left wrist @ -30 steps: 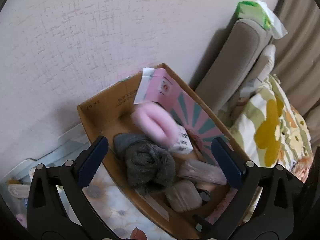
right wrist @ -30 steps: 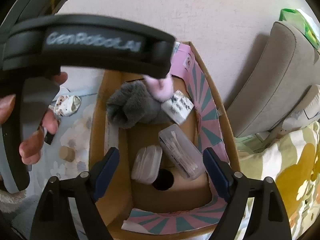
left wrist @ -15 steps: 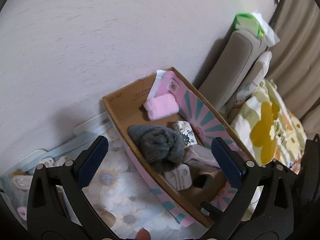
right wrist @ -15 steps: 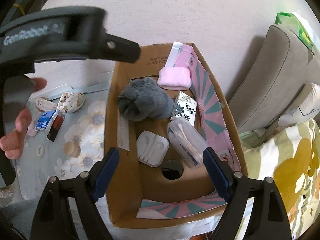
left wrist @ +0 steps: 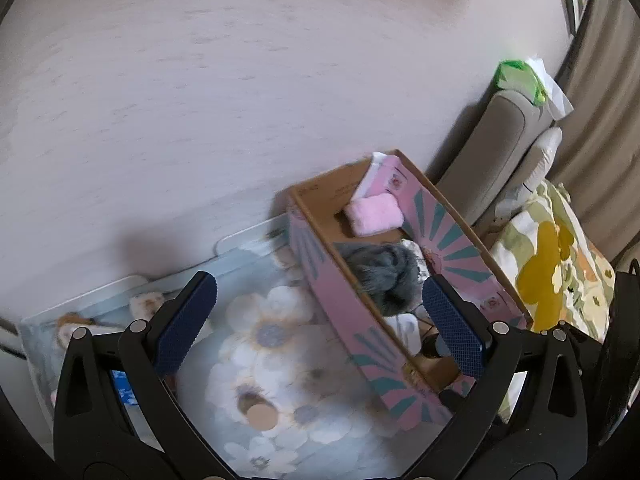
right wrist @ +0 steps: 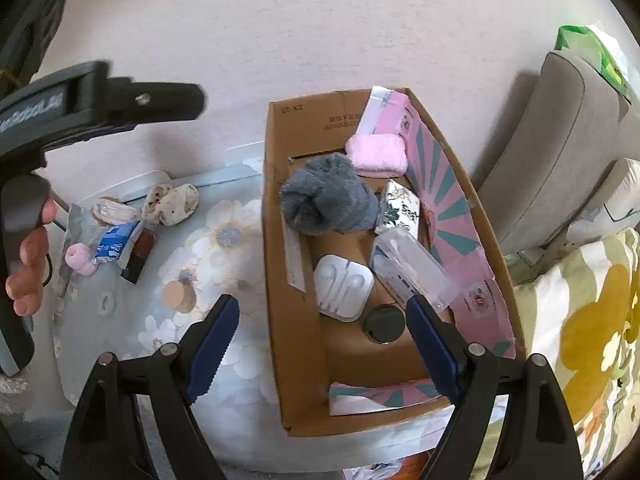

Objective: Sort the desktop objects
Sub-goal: 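Open both grippers to release the items and withdraw toward the tray, then grasp the pink fuzzy sock with left gripper while right gripper grasps the white sock, then carry pink sock and white sock into the cardboard box and release both, then withdraw both tools from the cardboard box back over the tray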

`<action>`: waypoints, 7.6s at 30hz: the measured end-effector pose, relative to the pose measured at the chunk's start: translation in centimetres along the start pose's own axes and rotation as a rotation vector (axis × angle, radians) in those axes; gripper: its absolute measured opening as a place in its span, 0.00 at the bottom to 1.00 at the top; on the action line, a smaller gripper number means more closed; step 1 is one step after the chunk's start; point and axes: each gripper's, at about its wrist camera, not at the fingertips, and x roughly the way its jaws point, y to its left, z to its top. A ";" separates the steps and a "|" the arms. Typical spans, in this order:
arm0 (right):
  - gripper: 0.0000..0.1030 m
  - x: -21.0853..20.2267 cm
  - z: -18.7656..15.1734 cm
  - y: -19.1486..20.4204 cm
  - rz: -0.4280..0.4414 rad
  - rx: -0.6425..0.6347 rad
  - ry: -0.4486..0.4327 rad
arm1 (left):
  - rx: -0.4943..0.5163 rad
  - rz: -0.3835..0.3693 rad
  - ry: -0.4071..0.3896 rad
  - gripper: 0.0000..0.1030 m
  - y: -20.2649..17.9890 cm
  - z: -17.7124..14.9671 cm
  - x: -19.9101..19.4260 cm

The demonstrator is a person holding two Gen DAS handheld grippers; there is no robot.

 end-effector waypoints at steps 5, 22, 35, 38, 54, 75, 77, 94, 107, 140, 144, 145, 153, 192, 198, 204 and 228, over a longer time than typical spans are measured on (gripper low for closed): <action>0.80 -0.5 1.1 1.0 -0.022 -0.017 -0.023 | -0.043 0.008 -0.076 0.99 2.6 -0.4 -3.3; 0.80 -1.1 5.0 7.6 0.043 -0.170 -0.106 | -0.173 0.268 -0.247 1.00 15.1 -4.1 -14.4; 0.80 4.9 7.1 13.4 0.164 -0.248 -0.019 | -0.360 0.332 -0.132 0.99 23.5 -11.8 -14.0; 0.80 7.8 7.4 14.0 0.212 -0.240 0.002 | -0.385 0.323 -0.118 0.99 24.5 -15.0 -12.0; 0.80 16.7 7.4 16.7 0.234 -0.159 0.037 | -0.562 0.337 -0.055 0.82 30.1 -21.6 -3.0; 0.25 16.5 7.1 17.8 0.221 -0.207 -0.011 | -0.425 0.368 -0.088 0.34 29.1 -21.4 -2.4; 0.24 15.9 7.2 18.2 0.210 -0.226 -0.024 | -0.410 0.368 -0.086 0.31 28.7 -21.3 -2.6; 0.22 7.3 8.9 16.4 0.236 -0.200 -0.102 | -0.407 0.380 -0.116 0.29 26.8 -16.6 -9.8; 0.22 -1.4 9.0 9.2 0.185 -0.125 -0.231 | -0.271 0.298 -0.201 0.29 20.3 -7.5 -12.9; 0.22 -1.6 0.5 -4.8 0.121 0.025 -0.096 | 0.171 -0.129 0.063 0.29 -9.4 3.9 11.1; 0.22 -1.0 0.5 -4.7 0.140 0.021 -0.081 | 0.188 -0.124 0.084 0.29 -10.2 3.4 12.2; 0.22 -0.8 0.7 -4.8 0.145 0.019 -0.078 | 0.191 -0.123 0.088 0.29 -10.3 3.3 12.4; 0.23 0.3 1.0 -4.5 0.156 -0.008 -0.050 | 0.196 -0.124 0.103 0.29 -10.0 3.4 13.3; 0.84 -3.6 1.0 -1.1 -0.015 0.071 -0.099 | -0.021 -0.174 -0.176 1.00 1.8 1.4 -2.9; 0.84 -6.4 2.4 0.4 0.015 0.055 -0.207 | -0.015 -0.041 -0.209 1.00 4.7 0.7 -7.1; 0.84 -7.8 3.9 2.5 0.062 0.001 -0.267 | -0.029 0.131 -0.274 1.00 8.7 -1.4 -12.1; 0.84 6.2 6.7 22.9 0.424 -0.812 0.013 | -0.242 0.185 -0.048 0.86 19.6 -21.5 -7.6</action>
